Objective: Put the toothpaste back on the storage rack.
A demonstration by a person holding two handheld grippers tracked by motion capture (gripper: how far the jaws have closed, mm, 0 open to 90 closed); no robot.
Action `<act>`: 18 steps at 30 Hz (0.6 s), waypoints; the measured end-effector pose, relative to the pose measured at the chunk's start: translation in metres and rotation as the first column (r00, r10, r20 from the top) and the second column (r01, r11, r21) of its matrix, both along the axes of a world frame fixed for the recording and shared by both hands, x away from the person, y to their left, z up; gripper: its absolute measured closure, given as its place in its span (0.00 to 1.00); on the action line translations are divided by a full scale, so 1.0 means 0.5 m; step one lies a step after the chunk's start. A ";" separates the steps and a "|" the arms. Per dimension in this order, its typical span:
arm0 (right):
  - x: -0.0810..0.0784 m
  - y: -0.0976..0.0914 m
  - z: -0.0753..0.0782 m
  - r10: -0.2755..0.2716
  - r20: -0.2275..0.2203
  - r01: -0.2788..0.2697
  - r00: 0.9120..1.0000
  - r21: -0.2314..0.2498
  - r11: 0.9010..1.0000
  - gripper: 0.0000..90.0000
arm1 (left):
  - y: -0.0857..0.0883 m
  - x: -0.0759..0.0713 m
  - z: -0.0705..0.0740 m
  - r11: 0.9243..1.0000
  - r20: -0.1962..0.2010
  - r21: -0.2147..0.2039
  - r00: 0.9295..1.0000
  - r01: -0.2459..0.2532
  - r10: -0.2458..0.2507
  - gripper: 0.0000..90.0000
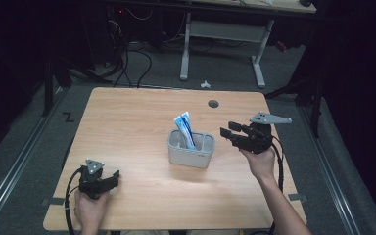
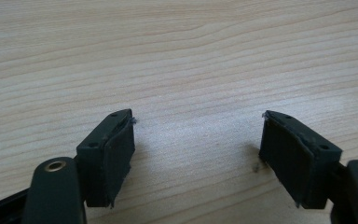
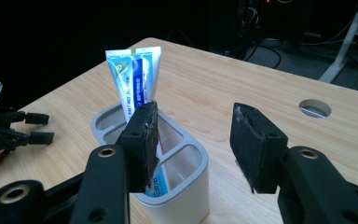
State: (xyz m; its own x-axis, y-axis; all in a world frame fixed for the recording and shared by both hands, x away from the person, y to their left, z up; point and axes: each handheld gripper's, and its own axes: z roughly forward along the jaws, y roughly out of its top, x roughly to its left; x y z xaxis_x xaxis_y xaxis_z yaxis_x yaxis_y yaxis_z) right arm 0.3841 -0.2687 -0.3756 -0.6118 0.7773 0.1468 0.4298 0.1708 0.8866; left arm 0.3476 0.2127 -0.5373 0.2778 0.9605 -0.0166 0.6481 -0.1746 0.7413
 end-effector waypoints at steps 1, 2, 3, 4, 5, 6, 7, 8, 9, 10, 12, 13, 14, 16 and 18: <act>-0.001 -0.003 0.001 -0.002 0.002 0.002 1.000 0.003 1.000 0.58 | 0.000 0.000 0.000 1.000 0.000 0.000 1.000 0.000 0.000 0.30; -0.001 -0.003 0.001 -0.002 0.002 0.002 1.000 0.003 1.000 0.58 | 0.000 0.000 0.000 1.000 0.000 0.000 1.000 0.000 0.000 0.30; -0.002 -0.006 0.001 -0.005 0.004 0.005 1.000 0.001 1.000 0.58 | 0.000 0.000 0.000 1.000 0.000 0.000 1.000 0.000 0.000 0.30; -0.003 -0.010 0.001 -0.007 0.004 0.007 1.000 0.001 1.000 0.58 | 0.000 0.000 0.000 1.000 0.000 0.000 1.000 0.000 0.000 0.30; -0.005 -0.015 -0.001 -0.011 0.004 0.011 1.000 0.005 1.000 0.58 | 0.000 0.000 0.000 1.000 0.000 0.000 1.000 0.000 0.000 0.30; -0.006 -0.019 -0.002 -0.014 0.002 0.014 1.000 0.008 1.000 0.58 | 0.000 0.000 0.000 1.000 0.000 0.000 1.000 0.000 0.000 0.30; -0.006 -0.019 -0.002 -0.014 0.002 0.014 1.000 0.008 1.000 0.58 | 0.000 0.000 0.000 1.000 0.000 0.000 1.000 0.000 0.000 0.30; -0.008 -0.025 -0.004 -0.022 0.002 0.022 1.000 0.008 1.000 0.58 | 0.000 0.000 0.000 1.000 0.000 0.000 1.000 0.000 0.000 0.30; -0.008 -0.025 -0.004 -0.022 0.002 0.022 1.000 0.008 1.000 0.58 | 0.000 0.000 0.000 1.000 0.000 0.000 1.000 0.000 0.000 0.30; -0.010 -0.030 -0.005 -0.027 0.000 0.027 1.000 0.012 1.000 0.58 | 0.000 0.000 0.000 1.000 0.000 0.000 1.000 0.000 0.000 0.30; -0.012 -0.036 -0.008 -0.034 0.002 0.034 0.999 0.018 0.999 0.58 | 0.000 0.000 0.000 1.000 0.000 0.000 1.000 0.000 0.000 0.30; -0.014 -0.041 -0.010 -0.039 0.000 0.039 0.999 0.024 0.999 0.58 | 0.000 0.000 0.000 1.000 0.000 0.000 1.000 0.000 0.000 0.30; -0.015 -0.043 -0.012 -0.042 -0.002 0.042 0.999 0.025 0.999 0.58 | 0.000 0.000 0.000 1.000 0.000 0.000 1.000 0.000 0.000 0.30; -0.016 -0.045 -0.013 -0.044 0.000 0.044 0.999 0.022 0.999 0.58 | 0.000 0.000 0.000 1.000 0.000 0.000 1.000 0.000 0.000 0.30; -0.020 -0.051 -0.015 -0.049 0.000 0.049 0.999 0.028 0.998 0.58 | 0.000 0.000 0.000 1.000 0.000 0.000 1.000 0.000 0.000 0.30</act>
